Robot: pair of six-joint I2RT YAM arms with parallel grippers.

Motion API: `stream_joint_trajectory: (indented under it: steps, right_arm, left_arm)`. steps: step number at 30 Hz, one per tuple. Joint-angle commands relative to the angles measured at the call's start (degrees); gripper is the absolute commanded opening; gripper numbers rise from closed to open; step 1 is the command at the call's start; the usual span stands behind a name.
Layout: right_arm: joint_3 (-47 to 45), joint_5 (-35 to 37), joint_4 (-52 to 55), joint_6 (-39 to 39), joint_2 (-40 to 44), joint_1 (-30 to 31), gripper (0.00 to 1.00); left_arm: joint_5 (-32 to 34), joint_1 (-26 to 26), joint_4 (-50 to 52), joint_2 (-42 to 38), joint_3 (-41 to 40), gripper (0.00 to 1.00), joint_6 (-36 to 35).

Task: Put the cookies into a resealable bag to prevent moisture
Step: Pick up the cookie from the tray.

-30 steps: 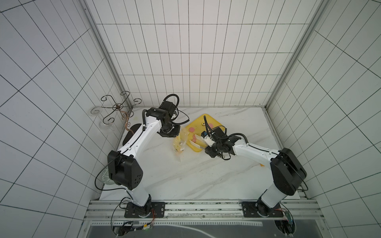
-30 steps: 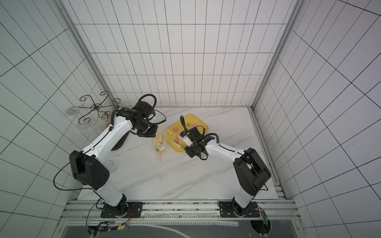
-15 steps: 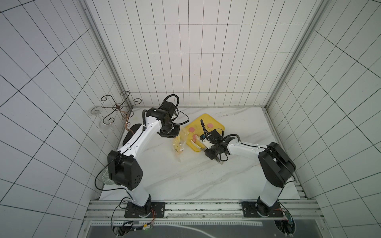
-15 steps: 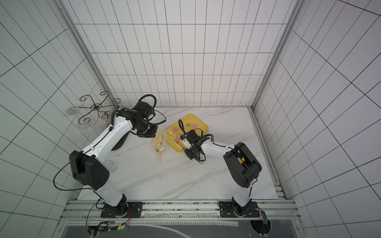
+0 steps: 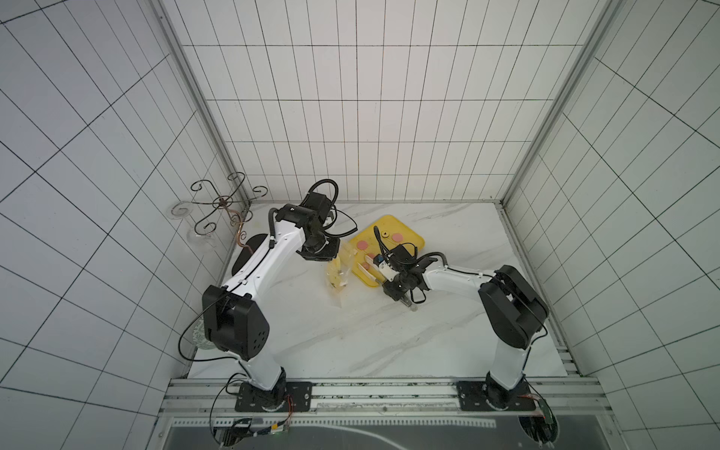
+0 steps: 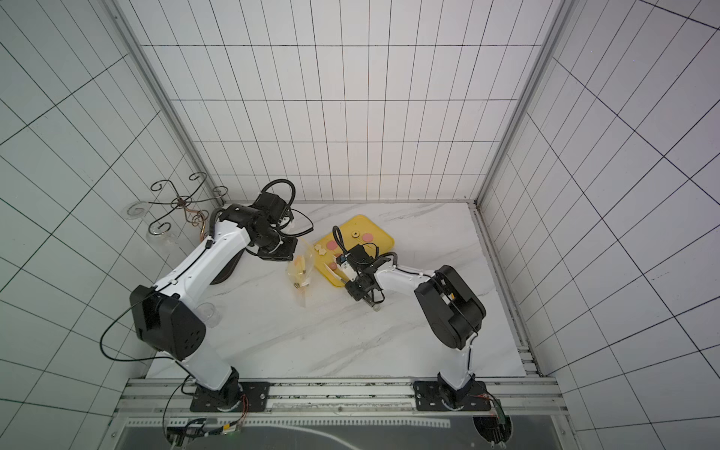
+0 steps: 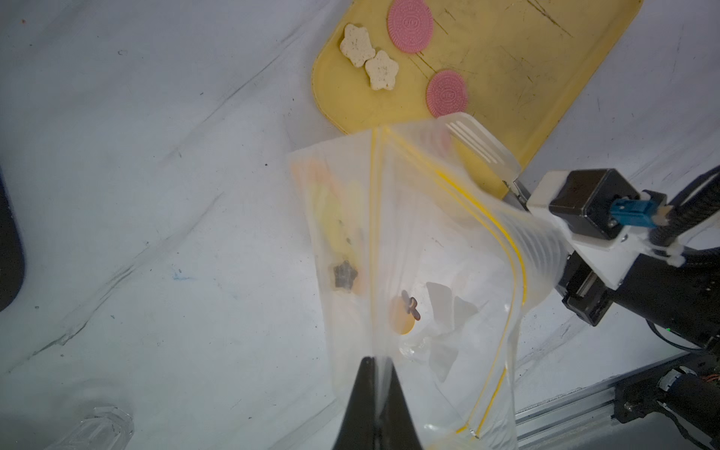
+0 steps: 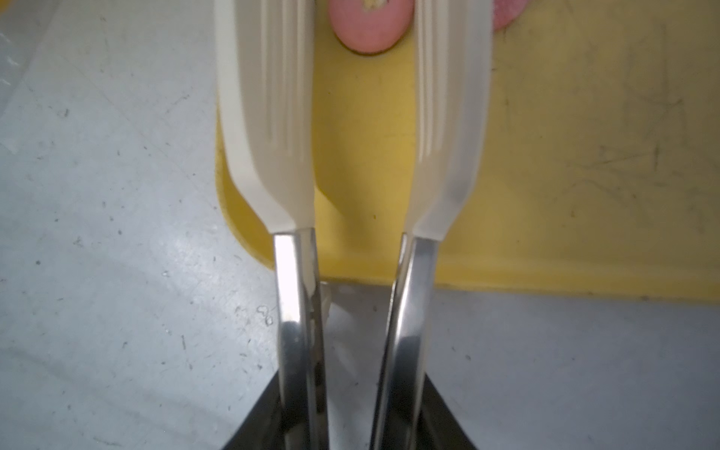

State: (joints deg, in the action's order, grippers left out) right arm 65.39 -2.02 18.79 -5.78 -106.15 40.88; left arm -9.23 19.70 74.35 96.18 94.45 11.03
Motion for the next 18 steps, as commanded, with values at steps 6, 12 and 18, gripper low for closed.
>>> stream_joint_trajectory:
  steps: [6, 12, 18]
  right_arm:
    - [7.4, -0.3, 1.5, -0.3, -0.9, 0.4, 0.35]
    - [7.4, 0.1, 2.6, 0.0, 0.9, 0.4, 0.32]
    - [6.0, 1.8, 4.8, -0.1, 7.8, 0.1, 0.31]
  left_arm:
    - [-0.3, -0.1, -1.0, -1.6, -0.5, 0.0, -1.0]
    - [-0.3, -0.1, -1.1, -1.8, -0.5, 0.0, -1.1]
    - [-0.5, -0.1, -1.1, -1.7, 0.1, 0.0, -1.0]
